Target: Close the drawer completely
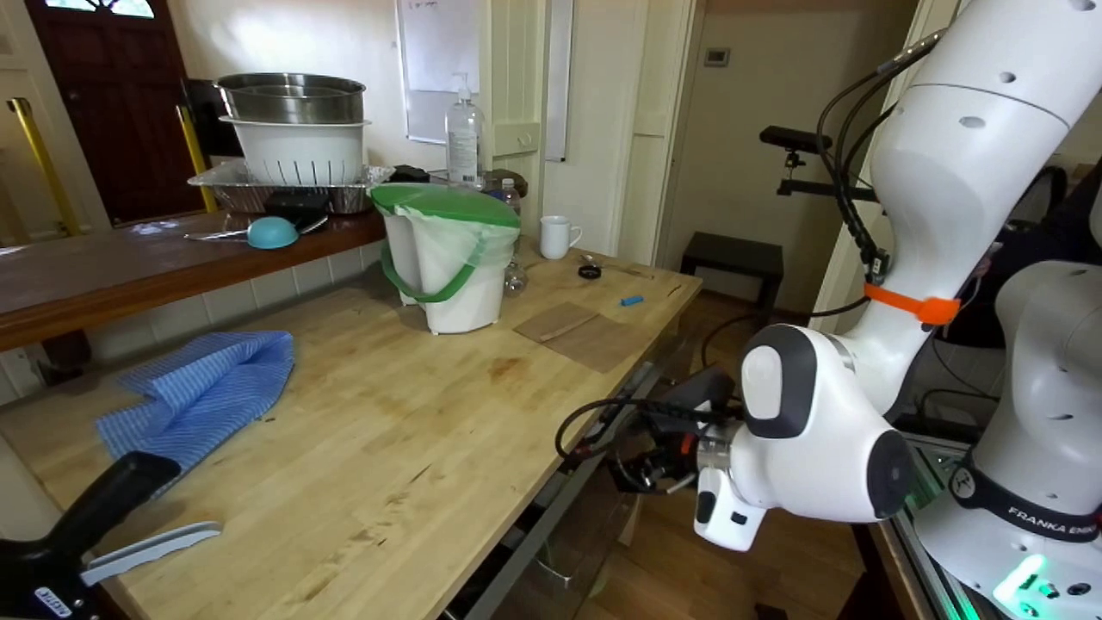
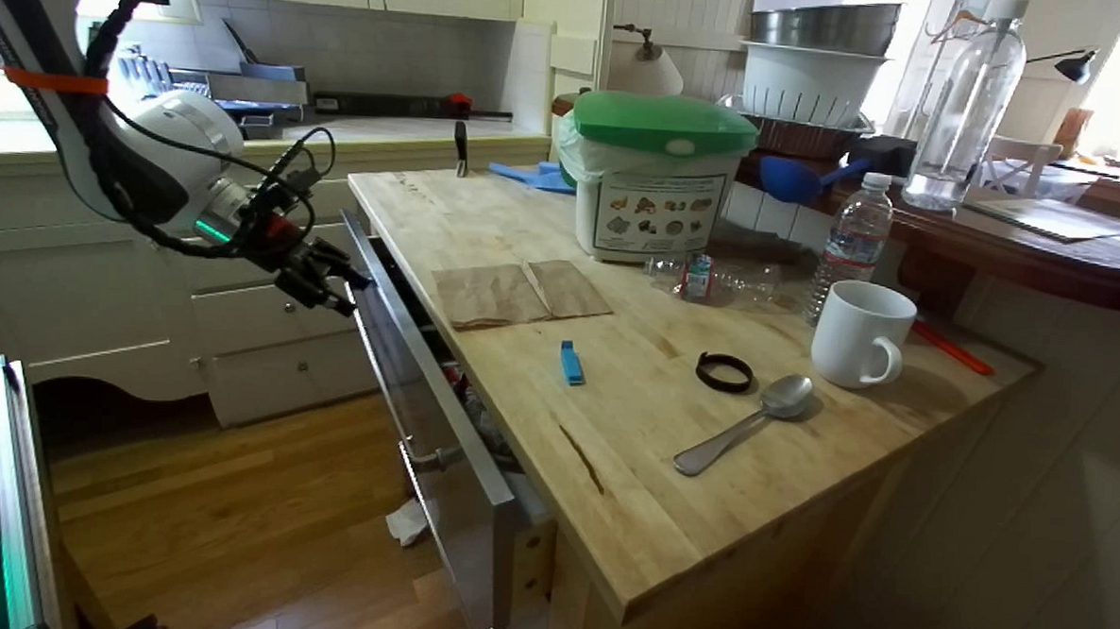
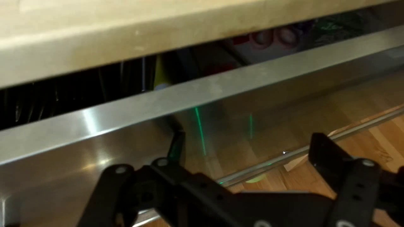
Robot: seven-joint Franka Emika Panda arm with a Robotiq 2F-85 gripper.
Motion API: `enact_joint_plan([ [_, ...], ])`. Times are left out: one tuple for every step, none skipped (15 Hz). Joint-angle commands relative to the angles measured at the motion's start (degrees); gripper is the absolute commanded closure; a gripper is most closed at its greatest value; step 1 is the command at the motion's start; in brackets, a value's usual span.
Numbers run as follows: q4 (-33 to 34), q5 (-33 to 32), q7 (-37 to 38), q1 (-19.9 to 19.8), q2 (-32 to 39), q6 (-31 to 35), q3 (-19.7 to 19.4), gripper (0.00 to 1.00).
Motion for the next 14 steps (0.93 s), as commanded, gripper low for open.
enact_joint_plan([
  [6.4, 7.4, -6.1, -1.0, 3.5, -3.4, -0.9, 0.00],
  [7.6, 9.4, -7.6, -0.9, 4.2, -4.5, -0.9, 0.00],
  [8.1, 12.2, -9.7, -0.7, 4.6, -5.3, -0.5, 0.00],
  [8.3, 15.0, -11.4, -0.3, 4.9, -6.5, 0.0, 0.00],
  [7.4, 18.1, -13.5, 0.4, 4.6, -7.0, 1.1, 0.00],
  [5.6, 20.3, -15.6, 0.5, 3.5, -4.6, 2.3, 0.00],
  [4.4, 22.9, -17.3, 1.0, 3.0, -4.3, 3.5, 0.00],
  [2.7, 25.4, -19.0, 1.4, 2.0, -3.5, 4.9, 0.00],
  [0.6, 26.4, -19.4, 1.8, 0.1, -2.1, 6.2, 0.00],
  [-1.4, 27.5, -18.8, 2.7, -1.7, -2.2, 7.6, 0.00],
  [-2.9, 29.4, -16.5, 3.6, -3.2, -3.3, 8.7, 0.00],
  [-4.9, 31.7, -13.0, 4.3, -5.7, -3.8, 9.8, 0.00],
  [-6.8, 36.6, -10.4, 5.0, -8.5, -4.5, 10.8, 0.00],
  [-8.2, 40.2, -9.5, 5.5, -10.5, -4.4, 11.4, 0.00],
])
